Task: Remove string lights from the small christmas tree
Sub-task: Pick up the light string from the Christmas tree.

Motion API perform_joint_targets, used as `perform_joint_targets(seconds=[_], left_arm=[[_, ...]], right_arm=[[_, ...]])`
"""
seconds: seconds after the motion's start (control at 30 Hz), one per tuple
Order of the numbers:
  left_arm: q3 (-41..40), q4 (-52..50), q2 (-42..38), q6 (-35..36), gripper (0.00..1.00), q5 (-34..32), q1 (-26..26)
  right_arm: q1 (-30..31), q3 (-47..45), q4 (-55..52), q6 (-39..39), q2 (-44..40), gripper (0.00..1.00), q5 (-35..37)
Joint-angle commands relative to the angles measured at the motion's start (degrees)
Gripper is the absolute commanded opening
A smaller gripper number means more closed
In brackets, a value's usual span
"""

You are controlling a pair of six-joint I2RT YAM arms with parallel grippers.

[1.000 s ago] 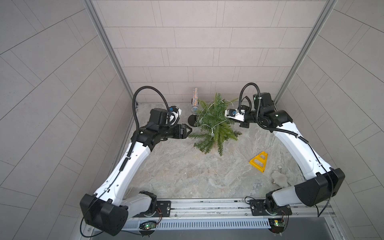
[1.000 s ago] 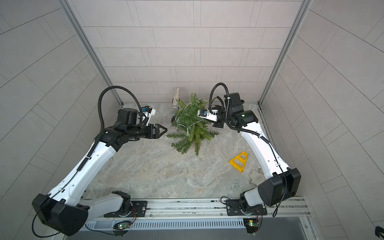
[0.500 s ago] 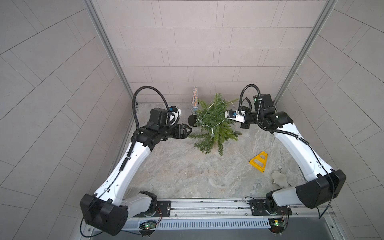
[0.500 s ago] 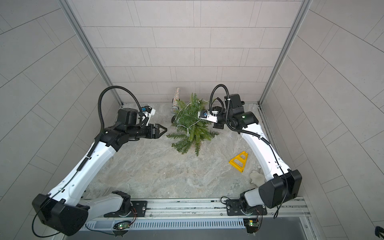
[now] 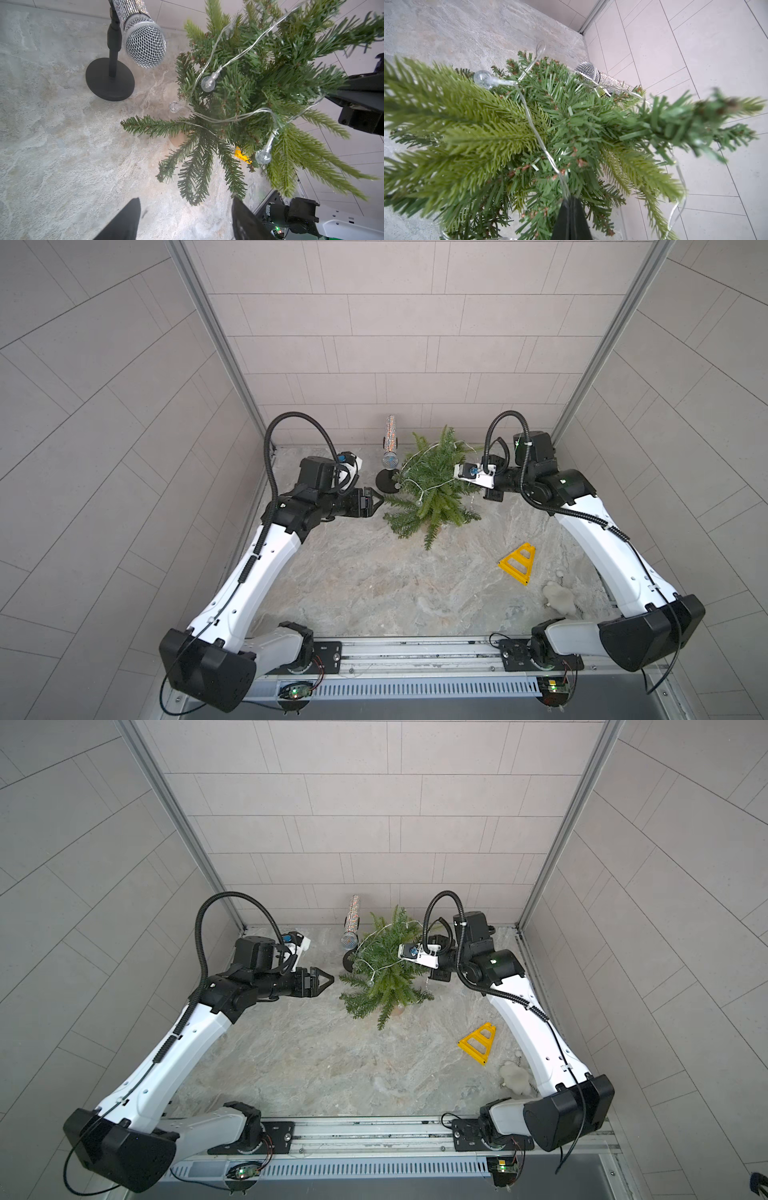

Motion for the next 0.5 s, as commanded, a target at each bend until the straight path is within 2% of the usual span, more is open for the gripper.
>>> perform_joint_targets(seconds=[0.0,0.33,0.47], left_arm=[[-0.9,-0.1,-1.4,-0.2,0.74,-0.4,-0.2],[-1.0,0.1,-0.9,-0.1,0.74,-0.3,-0.2],[-1.2,0.1,-1.0,-0.3,0.74,-0.3,-0.2]], right_arm=[[-0.1,1.6,-1.7,1.3,-0.6,0.06,-0.5],[-0.1,1.5,-4.2,2.5,-1.7,0.12,-1.4],[-0.1,1.3,-3.7,2.4,-1.9,0.10,-1.4]])
